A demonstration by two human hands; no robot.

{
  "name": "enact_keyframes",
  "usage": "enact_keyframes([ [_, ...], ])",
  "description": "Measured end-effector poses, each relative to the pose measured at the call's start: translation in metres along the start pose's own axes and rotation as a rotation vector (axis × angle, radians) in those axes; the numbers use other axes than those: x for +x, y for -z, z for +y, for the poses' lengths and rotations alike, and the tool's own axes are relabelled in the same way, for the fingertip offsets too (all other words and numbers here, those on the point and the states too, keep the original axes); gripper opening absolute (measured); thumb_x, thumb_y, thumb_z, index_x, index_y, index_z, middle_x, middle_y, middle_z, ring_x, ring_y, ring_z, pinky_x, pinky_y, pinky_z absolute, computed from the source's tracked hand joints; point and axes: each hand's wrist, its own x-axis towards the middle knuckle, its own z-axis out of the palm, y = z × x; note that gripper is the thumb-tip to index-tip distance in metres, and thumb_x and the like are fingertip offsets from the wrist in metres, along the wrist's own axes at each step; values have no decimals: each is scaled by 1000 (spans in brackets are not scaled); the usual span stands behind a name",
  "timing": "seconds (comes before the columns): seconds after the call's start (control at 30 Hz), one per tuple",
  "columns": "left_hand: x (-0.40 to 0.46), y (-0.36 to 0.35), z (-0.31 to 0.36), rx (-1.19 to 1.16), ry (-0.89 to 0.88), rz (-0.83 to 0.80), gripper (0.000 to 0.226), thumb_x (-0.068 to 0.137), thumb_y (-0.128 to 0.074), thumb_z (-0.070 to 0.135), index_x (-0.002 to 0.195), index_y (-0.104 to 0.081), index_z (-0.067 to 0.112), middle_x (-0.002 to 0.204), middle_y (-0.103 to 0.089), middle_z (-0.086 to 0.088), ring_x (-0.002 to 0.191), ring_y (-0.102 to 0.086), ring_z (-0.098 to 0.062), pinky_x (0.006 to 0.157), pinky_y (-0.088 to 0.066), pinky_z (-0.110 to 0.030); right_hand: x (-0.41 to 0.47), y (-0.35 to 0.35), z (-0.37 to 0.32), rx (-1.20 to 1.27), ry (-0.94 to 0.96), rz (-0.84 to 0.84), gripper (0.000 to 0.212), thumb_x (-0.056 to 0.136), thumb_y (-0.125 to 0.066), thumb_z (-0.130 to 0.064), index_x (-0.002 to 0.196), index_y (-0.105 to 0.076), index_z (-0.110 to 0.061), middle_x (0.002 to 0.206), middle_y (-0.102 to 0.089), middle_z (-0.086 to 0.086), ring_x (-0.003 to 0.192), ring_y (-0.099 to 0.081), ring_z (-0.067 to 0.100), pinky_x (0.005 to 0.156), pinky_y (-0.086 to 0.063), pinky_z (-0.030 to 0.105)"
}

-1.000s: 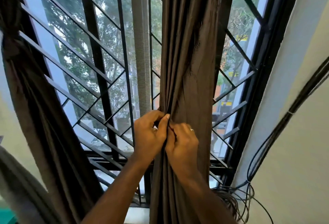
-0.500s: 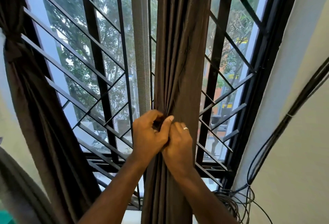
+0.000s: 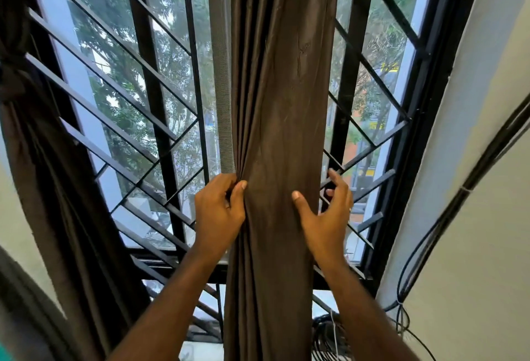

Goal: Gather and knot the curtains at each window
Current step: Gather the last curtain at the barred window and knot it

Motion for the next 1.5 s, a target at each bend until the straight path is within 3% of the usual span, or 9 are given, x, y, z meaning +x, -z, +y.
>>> enact_keyframes([
  [0.13, -1, -3, -1, -6, 10, -14, 27, 97, -55, 26, 78, -60, 7, 68, -53, 0, 62, -50, -17, 55, -41, -36, 17, -3, 5, 207, -171, -196, 36, 95, -71, -33, 128, -62, -20, 122, -69, -5, 112, -65, 10, 101, -54, 44],
  [0.23, 2, -3, -3, -4, 22, 2, 23, 97, -58, 19, 78, -61, 6, 68, -55, -2, 63, -52, -17, 56, -43, -38, 10, -3, 10, 112, -121, 29, 11, 99, -66, -21, 109, -70, -24, 101, -71, -12, 96, -66, 5, 91, -56, 47],
  [0.4, 4, -4, -7, 48, 1, 21, 17, 95, -61, 13, 80, -63, 4, 69, -57, -3, 61, -54, -19, 53, -46, -36, -12, -6, -2, -27, 193, 157, 9, 91, -72, -8, 99, -76, -9, 87, -67, -1, 78, -65, 19, 72, -55, 50],
  [0.53, 1, -10, -1, 89, -30, 36, 14, 92, -64, 12, 79, -64, 5, 68, -58, -1, 59, -50, -12, 57, -38, -15, -33, -13, -17, -66, 271, 176, 6, 87, -73, -14, 92, -75, -12, 80, -68, -4, 73, -63, 17, 68, -53, 50],
  [0.67, -2, -12, 1, 82, -51, -8, 13, 91, -64, 13, 80, -66, 8, 71, -61, 0, 60, -55, -14, 58, -45, -30, -52, -27, -32, -119, 485, 9, 4, 85, -75, -12, 83, -72, -13, 74, -65, -1, 70, -60, 20, 69, -45, 43],
  [0.77, -3, -10, 2, 95, -66, -4, 14, 91, -64, 13, 79, -66, 7, 69, -61, -1, 59, -57, -18, 55, -48, -39, -54, -34, -37, -151, 456, 6, 9, 87, -74, -13, 79, -70, -15, 71, -61, -1, 68, -58, 22, 70, -41, 45],
  [1.27, -4, 0, 24, -134, -5, -72, 24, 88, -72, 30, 77, -65, 9, 65, -62, 2, 60, -63, -16, 55, -52, -38, -54, -43, -38, -120, 424, -75, 17, 83, -72, -4, 74, -61, -13, 70, -53, -1, 68, -53, 22, 63, -42, 49],
  [1.4, -1, 4, 16, -111, 35, -47, 21, 89, -71, 22, 74, -62, 11, 63, -58, 6, 58, -57, -7, 54, -49, -34, -52, -30, -35, -56, 522, -188, 8, 87, -68, -13, 90, -74, -18, 80, -66, -6, 80, -61, 17, 72, -45, 45],
  [1.5, 0, 11, 12, -134, 69, -50, 20, 90, -69, 18, 73, -61, 13, 62, -54, 8, 57, -51, -4, 54, -44, -24, -44, -14, -23, 92, 299, -33, 19, 88, -72, -19, 107, -75, -21, 102, -69, -7, 98, -63, 9, 86, -50, 31],
])
